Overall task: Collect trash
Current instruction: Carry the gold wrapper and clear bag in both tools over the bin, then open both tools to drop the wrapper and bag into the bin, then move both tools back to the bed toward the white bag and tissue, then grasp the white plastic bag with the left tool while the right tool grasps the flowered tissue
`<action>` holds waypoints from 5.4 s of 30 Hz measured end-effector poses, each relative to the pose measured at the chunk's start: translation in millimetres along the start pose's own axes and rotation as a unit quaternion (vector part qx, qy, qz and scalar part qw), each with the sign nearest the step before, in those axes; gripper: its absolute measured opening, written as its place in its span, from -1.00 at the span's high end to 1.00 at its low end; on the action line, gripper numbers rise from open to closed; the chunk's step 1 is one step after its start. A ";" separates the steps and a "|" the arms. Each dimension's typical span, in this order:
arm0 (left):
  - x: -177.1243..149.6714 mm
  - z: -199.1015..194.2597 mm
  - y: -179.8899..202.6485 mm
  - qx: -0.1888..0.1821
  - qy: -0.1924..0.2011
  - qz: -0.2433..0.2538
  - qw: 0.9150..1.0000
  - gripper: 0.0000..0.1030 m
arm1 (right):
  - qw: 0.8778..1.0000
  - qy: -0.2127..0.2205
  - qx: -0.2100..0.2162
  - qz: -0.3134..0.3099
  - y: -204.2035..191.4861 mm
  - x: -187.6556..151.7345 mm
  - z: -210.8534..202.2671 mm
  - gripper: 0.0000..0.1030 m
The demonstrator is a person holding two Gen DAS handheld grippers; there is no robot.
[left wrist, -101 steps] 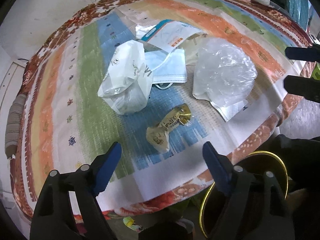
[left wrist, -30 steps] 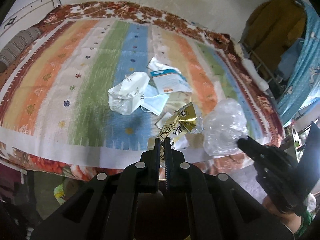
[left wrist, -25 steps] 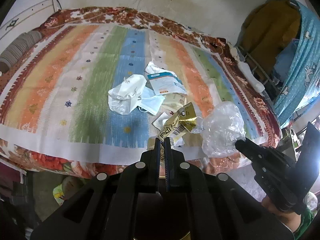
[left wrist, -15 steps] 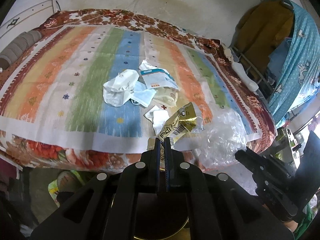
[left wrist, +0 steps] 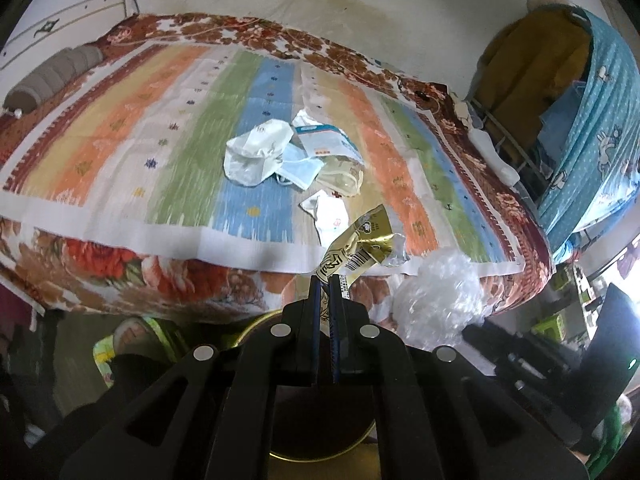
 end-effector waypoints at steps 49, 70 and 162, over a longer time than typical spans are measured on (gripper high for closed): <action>-78.2 95.0 -36.3 0.071 -0.166 -0.110 0.977 0.09 | 0.968 -0.215 -0.043 0.122 29.5 -82.3 124.2 0.26; -16.1 58.1 -52.8 0.070 -0.091 -0.093 0.989 -0.53 | 0.987 -0.142 -0.033 0.071 17.8 -20.7 99.8 -0.23; 126.4 222.5 -147.9 0.035 -0.081 -0.006 0.996 0.59 | 0.981 -0.187 -0.047 0.036 36.3 64.5 258.8 0.92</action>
Point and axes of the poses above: each gripper's, at about its wrist camera, not at the fingertips, and z roughly the way its jaws point, y to its right, x to its top, the point moved 8 cm from there along z, roughly the way its jaws point, and after that the axes turned 11 degrees about z, right-handed, at the moved point
